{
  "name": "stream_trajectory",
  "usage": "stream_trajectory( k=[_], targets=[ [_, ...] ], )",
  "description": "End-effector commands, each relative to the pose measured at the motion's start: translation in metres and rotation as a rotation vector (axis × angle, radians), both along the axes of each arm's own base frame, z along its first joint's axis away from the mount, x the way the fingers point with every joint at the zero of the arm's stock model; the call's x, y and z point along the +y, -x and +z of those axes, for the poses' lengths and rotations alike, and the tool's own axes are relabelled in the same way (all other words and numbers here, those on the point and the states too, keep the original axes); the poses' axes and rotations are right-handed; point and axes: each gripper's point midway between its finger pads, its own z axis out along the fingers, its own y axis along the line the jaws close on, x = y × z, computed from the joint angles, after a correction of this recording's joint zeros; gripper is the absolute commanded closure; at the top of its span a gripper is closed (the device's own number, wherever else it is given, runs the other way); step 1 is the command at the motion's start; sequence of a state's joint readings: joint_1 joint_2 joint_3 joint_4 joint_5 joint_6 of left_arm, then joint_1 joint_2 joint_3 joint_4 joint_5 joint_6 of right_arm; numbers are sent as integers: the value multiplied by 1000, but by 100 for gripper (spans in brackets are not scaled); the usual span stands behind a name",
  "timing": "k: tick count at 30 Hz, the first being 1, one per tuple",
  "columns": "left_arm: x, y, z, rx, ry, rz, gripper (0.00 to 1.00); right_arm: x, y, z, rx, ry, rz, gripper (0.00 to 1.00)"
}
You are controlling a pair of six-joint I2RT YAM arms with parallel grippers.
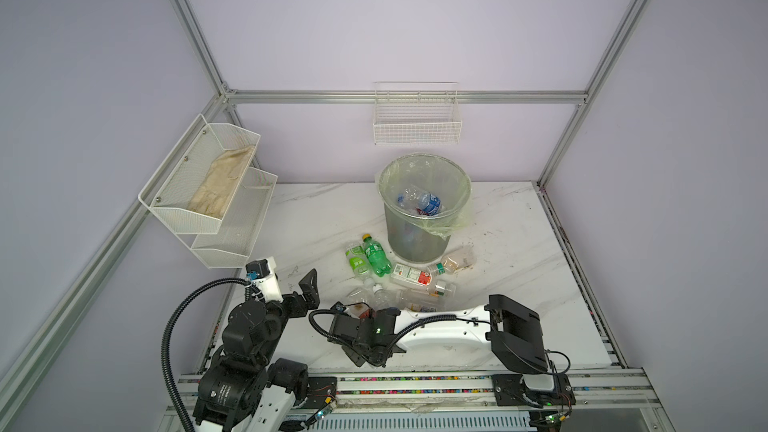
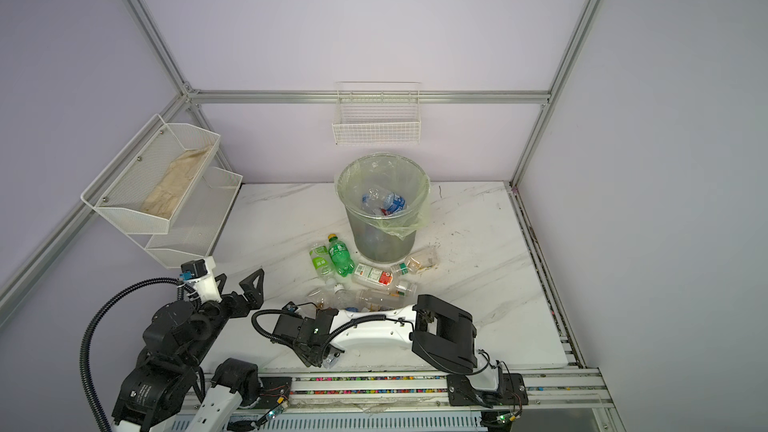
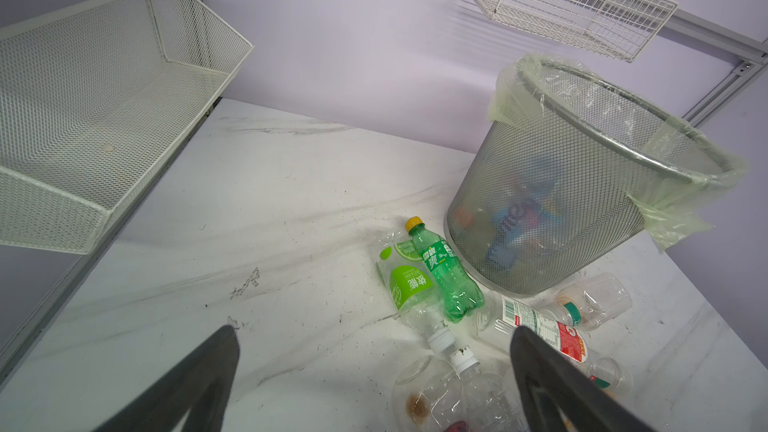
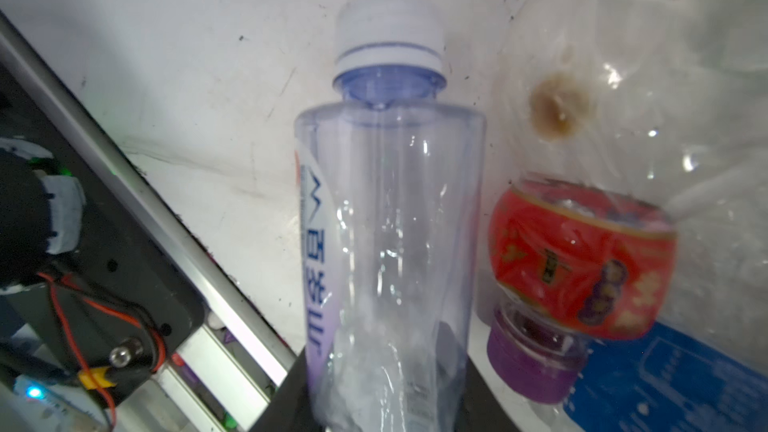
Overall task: Throw the plastic bottles in the bin
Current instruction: 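Close the right gripper around the purple-label bottle, then lift the purple-label bottle with the right gripper and carry it toward the bin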
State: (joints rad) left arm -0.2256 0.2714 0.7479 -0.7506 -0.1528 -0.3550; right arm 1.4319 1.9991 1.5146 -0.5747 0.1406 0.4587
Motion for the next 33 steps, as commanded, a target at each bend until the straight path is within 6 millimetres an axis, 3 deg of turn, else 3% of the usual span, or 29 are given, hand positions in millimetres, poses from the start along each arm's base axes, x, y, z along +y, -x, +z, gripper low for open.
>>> stream_trajectory(
  k=[1,7,14,24,33],
  targets=[
    [-3,-3,-10,11,-14,-13,0,4,2,48,-25,-99,17,65],
    [-3,-3,-10,12,-14,-13,0,-1,5,98,-50,-230,49,67],
    [-3,-4,-11,15,-15,-13,0,-28,-7,163,-154,-350,10,69],
    [-4,-5,-12,22,-15,-18,0,-90,-32,255,-344,-507,-111,70],
    [-6,-7,-13,30,-12,-26,0,-152,-55,307,-488,-591,-274,71]
  ],
)
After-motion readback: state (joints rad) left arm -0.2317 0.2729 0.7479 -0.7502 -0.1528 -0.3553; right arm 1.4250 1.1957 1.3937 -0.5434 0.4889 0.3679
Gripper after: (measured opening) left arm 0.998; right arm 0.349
